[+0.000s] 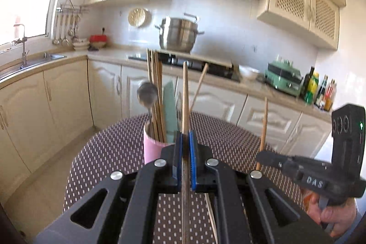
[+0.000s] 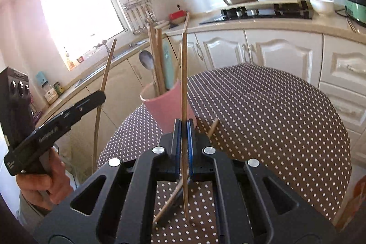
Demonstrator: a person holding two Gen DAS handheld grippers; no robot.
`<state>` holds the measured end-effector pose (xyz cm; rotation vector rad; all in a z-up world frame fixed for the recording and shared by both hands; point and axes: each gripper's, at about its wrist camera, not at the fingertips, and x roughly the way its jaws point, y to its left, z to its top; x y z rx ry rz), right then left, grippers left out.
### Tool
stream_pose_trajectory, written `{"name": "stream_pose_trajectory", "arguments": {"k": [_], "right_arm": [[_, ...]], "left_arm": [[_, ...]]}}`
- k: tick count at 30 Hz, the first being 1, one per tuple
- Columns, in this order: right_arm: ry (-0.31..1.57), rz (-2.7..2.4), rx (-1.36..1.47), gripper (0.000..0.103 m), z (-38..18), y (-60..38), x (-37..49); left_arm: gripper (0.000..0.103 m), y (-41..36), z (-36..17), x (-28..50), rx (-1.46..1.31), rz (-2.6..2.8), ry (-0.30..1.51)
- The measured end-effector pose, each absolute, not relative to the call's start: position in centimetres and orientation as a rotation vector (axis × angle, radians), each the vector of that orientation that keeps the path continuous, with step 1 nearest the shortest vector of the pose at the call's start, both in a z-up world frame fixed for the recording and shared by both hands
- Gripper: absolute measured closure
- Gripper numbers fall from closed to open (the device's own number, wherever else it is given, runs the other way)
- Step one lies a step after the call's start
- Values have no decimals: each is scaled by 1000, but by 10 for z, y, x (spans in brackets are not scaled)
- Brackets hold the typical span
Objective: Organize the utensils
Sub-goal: 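Lift both chopsticks over the pink cup and lower them in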
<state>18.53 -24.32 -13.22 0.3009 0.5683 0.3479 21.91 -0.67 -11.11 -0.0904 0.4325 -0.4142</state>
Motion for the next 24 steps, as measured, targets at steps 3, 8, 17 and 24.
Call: {"name": "stream_pose_trajectory", "arguments": {"k": [3, 8, 17, 24], "right_arm": [[531, 359, 290, 98, -123, -240, 184], [496, 378, 275, 98, -107, -236, 196], [384, 414, 262, 98, -56, -227, 221], [311, 435, 225, 98, -20, -211, 253]], "left_arm": [[97, -5, -99, 224, -106, -407, 373], [97, -6, -86, 237, -129, -390, 295], [97, -3, -56, 262, -164, -388, 172], [97, -6, -30, 280, -182, -396, 69]]}}
